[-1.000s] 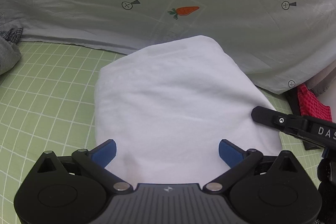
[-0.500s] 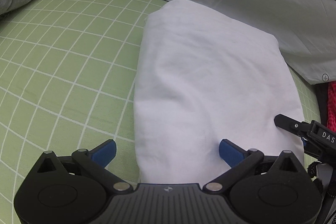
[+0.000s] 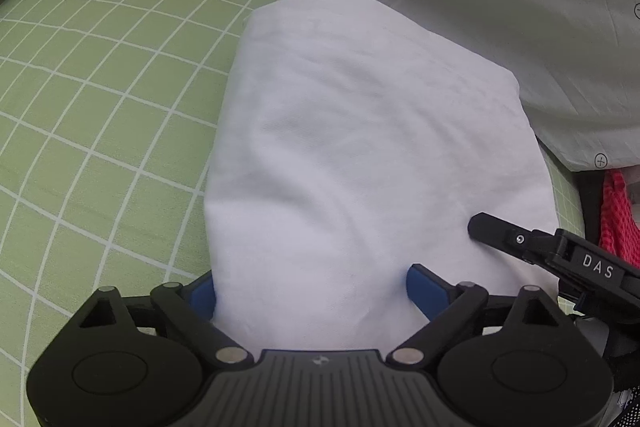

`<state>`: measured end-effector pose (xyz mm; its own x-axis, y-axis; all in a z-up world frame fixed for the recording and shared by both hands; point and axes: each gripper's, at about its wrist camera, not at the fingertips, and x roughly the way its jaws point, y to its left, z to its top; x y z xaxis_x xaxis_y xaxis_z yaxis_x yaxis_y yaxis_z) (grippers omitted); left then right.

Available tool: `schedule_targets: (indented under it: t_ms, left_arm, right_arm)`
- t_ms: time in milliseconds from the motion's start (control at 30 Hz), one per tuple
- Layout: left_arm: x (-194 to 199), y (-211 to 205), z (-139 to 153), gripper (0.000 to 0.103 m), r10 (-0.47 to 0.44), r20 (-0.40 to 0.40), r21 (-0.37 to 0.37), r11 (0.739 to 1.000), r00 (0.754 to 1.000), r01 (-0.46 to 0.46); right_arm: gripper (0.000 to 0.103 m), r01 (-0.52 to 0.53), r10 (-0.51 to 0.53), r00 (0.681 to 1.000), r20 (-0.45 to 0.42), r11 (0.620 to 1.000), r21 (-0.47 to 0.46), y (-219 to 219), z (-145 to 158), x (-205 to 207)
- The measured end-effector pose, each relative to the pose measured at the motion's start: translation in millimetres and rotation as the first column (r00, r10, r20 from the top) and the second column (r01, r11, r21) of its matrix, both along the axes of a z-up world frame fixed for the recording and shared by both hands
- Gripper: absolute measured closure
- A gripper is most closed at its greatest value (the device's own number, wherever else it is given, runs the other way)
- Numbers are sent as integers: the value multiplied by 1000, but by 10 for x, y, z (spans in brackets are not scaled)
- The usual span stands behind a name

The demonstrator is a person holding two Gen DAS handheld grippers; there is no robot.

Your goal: Fold clothes

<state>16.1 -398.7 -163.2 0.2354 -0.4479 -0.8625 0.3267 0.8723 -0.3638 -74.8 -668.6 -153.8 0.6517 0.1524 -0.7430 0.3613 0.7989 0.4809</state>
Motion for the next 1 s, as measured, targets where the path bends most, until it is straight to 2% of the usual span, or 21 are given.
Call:
schedule_targets:
  t_ms: [33, 67, 100, 167, 200, 467, 633, 800, 1000]
  left_arm:
    - [-18, 14, 32, 29, -1, 10, 2, 1000, 1000, 1]
    - [-41, 42, 72, 41, 0, 20, -3, 1000, 1000, 0]
    - [-64, 70, 112, 54, 1, 30, -9, 1000, 1000, 0]
    - [-109, 150, 227, 70, 3, 48, -43, 999, 999, -1]
    - [-138, 183, 291, 72, 1, 59, -58, 998, 998, 3]
    - [-545, 407, 669, 75, -53, 149, -116, 991, 987, 71]
    - [-776, 549, 801, 76, -137, 182, -140, 977, 974, 164]
    - [-975, 499, 906, 76, -250, 206, -146, 948, 946, 282]
    - [-1270, 281, 965, 76, -370, 227, -138, 903, 901, 406]
  right_arm:
    - [63, -1, 1, 1000, 2, 1000, -8, 22, 38, -22]
    - [75, 4, -4, 1000, 12, 1000, -2, 38, 82, -61]
    - [80, 13, -14, 1000, 21, 1000, 11, 53, 129, -98]
    - [84, 25, -26, 999, 41, 1000, 16, 139, 247, -177]
    - [85, 26, -26, 998, 49, 1000, 5, 206, 311, -218]
    - [87, 42, -31, 995, 91, 992, -120, 796, 752, -784]
    - [87, 151, -138, 981, 134, 984, -97, 966, 888, -1333]
    - [87, 278, -261, 951, 164, 956, -93, 1084, 964, -1807]
    - [87, 410, -390, 902, 185, 908, -86, 1134, 1009, -2311]
